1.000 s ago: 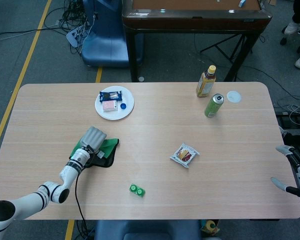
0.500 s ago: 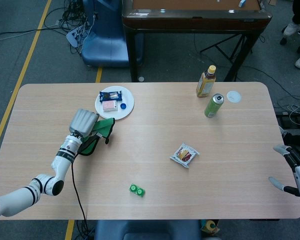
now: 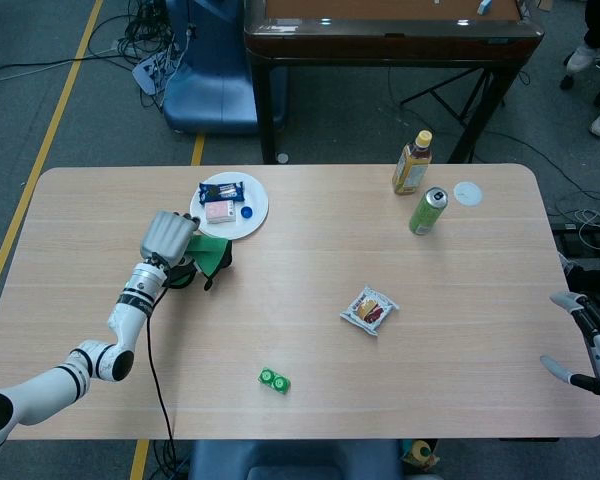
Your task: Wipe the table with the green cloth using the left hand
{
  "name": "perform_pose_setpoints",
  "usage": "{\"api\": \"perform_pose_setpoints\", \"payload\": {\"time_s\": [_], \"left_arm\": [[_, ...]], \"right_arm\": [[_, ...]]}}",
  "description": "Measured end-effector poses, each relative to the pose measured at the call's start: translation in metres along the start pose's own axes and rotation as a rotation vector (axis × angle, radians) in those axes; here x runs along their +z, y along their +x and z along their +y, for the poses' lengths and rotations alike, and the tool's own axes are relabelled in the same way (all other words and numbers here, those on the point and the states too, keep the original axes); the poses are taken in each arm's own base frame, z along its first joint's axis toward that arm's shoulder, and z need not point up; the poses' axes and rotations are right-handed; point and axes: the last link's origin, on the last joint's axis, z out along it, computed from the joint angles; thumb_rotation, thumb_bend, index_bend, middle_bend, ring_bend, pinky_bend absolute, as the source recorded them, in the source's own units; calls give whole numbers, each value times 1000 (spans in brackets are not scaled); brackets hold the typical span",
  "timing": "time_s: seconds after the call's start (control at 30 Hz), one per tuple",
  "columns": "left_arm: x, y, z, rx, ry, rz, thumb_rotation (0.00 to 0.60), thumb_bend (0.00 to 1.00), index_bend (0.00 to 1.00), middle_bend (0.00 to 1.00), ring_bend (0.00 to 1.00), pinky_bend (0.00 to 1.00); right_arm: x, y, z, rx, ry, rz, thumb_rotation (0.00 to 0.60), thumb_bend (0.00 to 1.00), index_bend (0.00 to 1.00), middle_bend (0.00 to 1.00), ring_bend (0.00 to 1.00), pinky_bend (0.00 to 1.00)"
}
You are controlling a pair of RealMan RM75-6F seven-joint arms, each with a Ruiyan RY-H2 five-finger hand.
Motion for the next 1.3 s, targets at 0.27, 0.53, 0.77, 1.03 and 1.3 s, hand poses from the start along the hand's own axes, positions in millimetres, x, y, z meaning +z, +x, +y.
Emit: {"api": "perform_pose_setpoints", "payload": {"time_s": [0.27, 0.53, 0.77, 1.03, 1.3], "left_arm": [[-10, -10, -3, -24, 54, -100, 600, 138, 0, 0, 45, 340], [-38, -2, -4, -151, 44, -96, 600, 137, 0, 0, 48, 333], [-77, -2, -21, -263, 78, -103, 600, 137, 0, 0, 55, 333], [-131, -9, -53, -300, 175, -75, 600, 137, 0, 0, 61, 332], [-189, -16, -84, -335, 258, -8, 600, 138, 0, 0, 63, 330]], "right_arm": [[1, 1, -2, 0, 7, 1, 600, 198, 225, 258, 191, 195], [4, 0, -5, -1, 19, -4, 600, 198, 225, 258, 191, 195], [7, -2, -6, -5, 27, -23, 600, 198, 227, 258, 191, 195], [12, -7, -9, 3, 52, -35, 600, 199, 227, 258, 191, 195], [19, -17, -14, 14, 104, -76, 600, 205, 227, 258, 191, 195]]}}
